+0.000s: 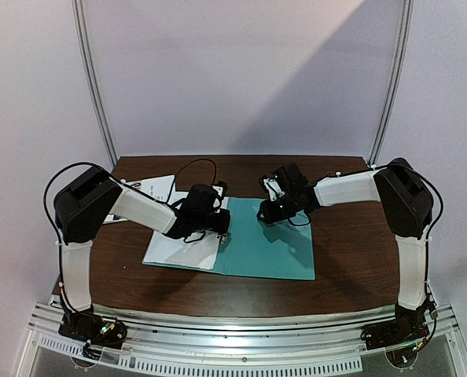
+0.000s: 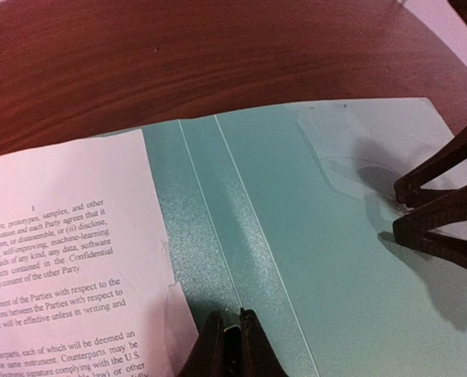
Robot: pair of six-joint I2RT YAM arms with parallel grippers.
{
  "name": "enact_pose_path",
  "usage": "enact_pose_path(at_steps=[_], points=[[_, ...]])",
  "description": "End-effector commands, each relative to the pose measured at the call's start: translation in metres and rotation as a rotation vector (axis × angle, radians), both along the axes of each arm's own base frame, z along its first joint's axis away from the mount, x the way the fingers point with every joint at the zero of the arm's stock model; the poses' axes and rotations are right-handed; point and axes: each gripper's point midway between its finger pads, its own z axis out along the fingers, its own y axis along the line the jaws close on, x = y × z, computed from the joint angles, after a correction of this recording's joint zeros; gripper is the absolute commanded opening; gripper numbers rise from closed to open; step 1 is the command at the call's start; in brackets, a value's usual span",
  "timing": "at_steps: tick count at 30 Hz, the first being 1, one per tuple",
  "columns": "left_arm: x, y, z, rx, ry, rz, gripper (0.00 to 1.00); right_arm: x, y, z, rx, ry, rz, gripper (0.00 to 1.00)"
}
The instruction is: Put the files into the folder
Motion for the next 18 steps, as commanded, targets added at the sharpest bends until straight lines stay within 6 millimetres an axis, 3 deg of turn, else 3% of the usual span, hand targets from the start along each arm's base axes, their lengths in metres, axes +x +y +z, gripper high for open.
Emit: enact_pose_path(at_steps=[1, 11, 18], points=[[-0.106, 0.08, -0.133, 0.353, 0.493, -0.092, 0.08, -0.058, -0.053, -0.091, -0.238, 0.282, -0.016, 0.34], [-0.095, 0.057, -0.093, 0.219, 0.45, -0.111, 0.14, -0.056, -0.051, -0.089, -0.23, 0.276, -0.01, 0.34], [-0.09, 0.053, -0.084, 0.171, 0.443, -0.105, 0.16, -0.057, -0.05, -0.088, -0.228, 0.278, -0.005, 0.34]])
